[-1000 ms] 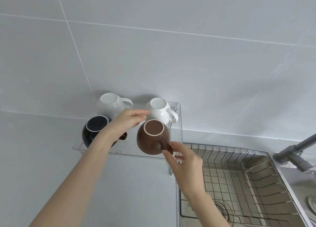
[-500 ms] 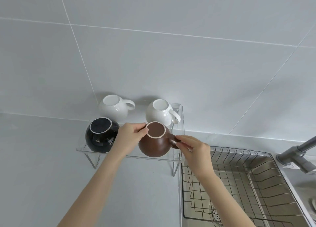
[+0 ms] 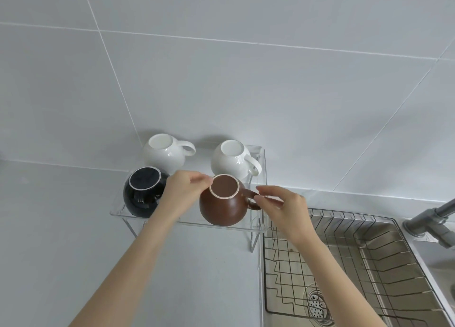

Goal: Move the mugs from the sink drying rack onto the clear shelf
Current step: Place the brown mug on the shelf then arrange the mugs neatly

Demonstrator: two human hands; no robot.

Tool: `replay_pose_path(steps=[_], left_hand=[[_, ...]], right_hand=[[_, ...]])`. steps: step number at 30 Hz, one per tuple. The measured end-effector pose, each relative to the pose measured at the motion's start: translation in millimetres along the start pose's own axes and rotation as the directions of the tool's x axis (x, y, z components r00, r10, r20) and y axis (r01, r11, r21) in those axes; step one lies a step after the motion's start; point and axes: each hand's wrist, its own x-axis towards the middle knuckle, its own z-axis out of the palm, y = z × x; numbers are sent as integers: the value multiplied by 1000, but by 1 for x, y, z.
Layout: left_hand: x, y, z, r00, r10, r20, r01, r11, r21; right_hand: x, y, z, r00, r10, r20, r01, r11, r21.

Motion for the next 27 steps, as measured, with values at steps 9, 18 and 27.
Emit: replay_pose_path(steps=[9, 18, 27], left_hand=[[89, 18, 19, 980, 91, 179, -108, 990, 86], [98, 2, 25, 979, 145, 140, -162, 980, 116], [85, 6, 33, 984, 180, -1, -179, 976, 123]], right_hand=[[62, -4, 22, 982, -60, -177, 26, 981, -191], [88, 10, 20, 984, -116, -133, 75, 958, -276], [101, 7, 13, 992, -100, -73, 78, 962, -263]])
